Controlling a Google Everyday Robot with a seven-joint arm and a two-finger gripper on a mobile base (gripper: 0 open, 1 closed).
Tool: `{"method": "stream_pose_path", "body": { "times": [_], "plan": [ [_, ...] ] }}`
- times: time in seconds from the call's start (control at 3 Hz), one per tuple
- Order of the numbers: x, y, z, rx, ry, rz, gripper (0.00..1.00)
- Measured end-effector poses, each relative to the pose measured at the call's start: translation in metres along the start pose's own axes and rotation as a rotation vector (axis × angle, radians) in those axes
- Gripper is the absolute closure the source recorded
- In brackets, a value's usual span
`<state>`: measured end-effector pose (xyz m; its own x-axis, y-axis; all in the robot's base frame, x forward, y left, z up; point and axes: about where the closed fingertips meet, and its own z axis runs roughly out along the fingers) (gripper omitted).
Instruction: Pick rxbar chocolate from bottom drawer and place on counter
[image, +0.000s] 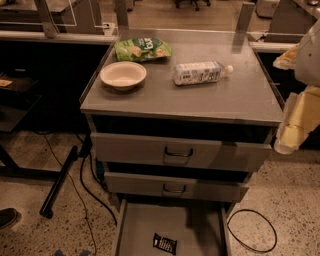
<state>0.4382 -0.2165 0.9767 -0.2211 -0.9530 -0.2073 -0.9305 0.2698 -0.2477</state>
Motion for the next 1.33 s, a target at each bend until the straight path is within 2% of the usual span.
{"method": "stream_pose_path", "body": {
  "times": [0.33, 0.67, 1.0, 1.33],
  "plan": [
    [0.0, 0.0, 0.0, 0.0, 0.0, 0.0, 0.0],
    [0.001, 0.019, 0.022, -0.028, -0.037, 0.01, 0.0],
    [0.012, 0.049, 0.063, -0.081, -0.087, 0.049, 0.0],
    [0.021, 0.08, 0.105, -0.17, -0.129, 0.07, 0.0]
  ]
}}
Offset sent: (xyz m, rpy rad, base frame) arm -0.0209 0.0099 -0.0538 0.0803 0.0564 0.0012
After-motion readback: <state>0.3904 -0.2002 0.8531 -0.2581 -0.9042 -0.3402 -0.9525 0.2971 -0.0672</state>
